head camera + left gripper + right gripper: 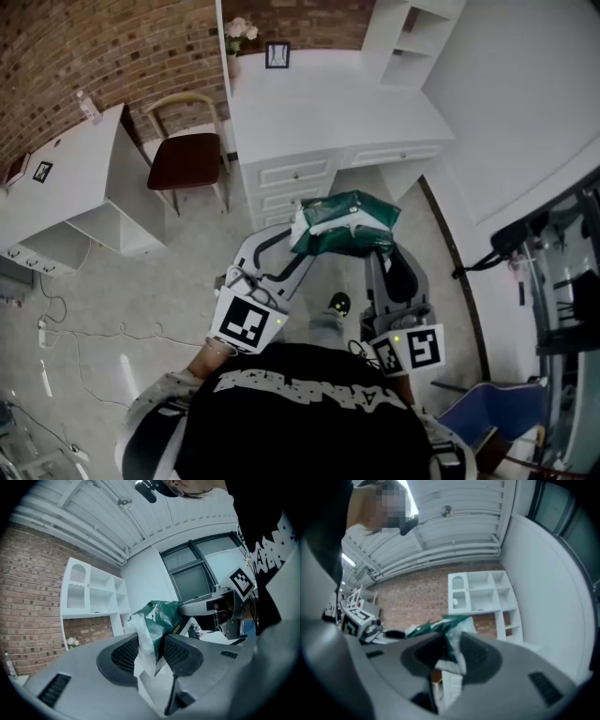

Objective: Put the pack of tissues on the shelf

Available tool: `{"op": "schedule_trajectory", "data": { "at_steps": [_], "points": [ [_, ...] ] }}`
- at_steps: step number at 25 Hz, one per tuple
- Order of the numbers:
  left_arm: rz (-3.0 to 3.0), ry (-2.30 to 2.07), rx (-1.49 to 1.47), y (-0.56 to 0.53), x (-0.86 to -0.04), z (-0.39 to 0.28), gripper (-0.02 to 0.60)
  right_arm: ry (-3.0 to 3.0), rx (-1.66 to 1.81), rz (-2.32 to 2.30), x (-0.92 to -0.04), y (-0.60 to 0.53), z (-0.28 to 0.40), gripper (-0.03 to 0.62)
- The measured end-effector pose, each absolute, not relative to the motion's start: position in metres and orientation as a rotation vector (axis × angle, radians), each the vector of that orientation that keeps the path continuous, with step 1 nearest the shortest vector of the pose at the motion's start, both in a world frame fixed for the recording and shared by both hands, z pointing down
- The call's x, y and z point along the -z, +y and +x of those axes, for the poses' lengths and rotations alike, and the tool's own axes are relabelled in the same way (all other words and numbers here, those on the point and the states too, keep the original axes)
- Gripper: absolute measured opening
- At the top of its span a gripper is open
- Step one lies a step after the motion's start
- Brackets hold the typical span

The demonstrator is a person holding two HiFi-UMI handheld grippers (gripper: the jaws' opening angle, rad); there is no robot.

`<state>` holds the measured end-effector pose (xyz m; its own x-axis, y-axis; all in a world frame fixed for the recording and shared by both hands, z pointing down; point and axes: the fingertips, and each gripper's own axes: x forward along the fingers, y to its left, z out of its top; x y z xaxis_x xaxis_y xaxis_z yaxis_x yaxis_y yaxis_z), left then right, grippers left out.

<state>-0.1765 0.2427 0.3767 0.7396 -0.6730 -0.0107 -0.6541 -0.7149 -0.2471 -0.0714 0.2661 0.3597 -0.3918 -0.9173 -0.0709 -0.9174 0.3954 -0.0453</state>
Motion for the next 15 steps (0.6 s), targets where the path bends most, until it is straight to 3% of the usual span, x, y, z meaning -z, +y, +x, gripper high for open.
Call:
{"op": "schedule_trajectory", "data": {
  "at_steps": [15],
  "points": [
    [-2.667,1.079,0.174,0.17,-0.373,-0.101,0.174,2.552,0.025,-1.616,-0.358,0.19,0.004,0.135]
  ]
}}
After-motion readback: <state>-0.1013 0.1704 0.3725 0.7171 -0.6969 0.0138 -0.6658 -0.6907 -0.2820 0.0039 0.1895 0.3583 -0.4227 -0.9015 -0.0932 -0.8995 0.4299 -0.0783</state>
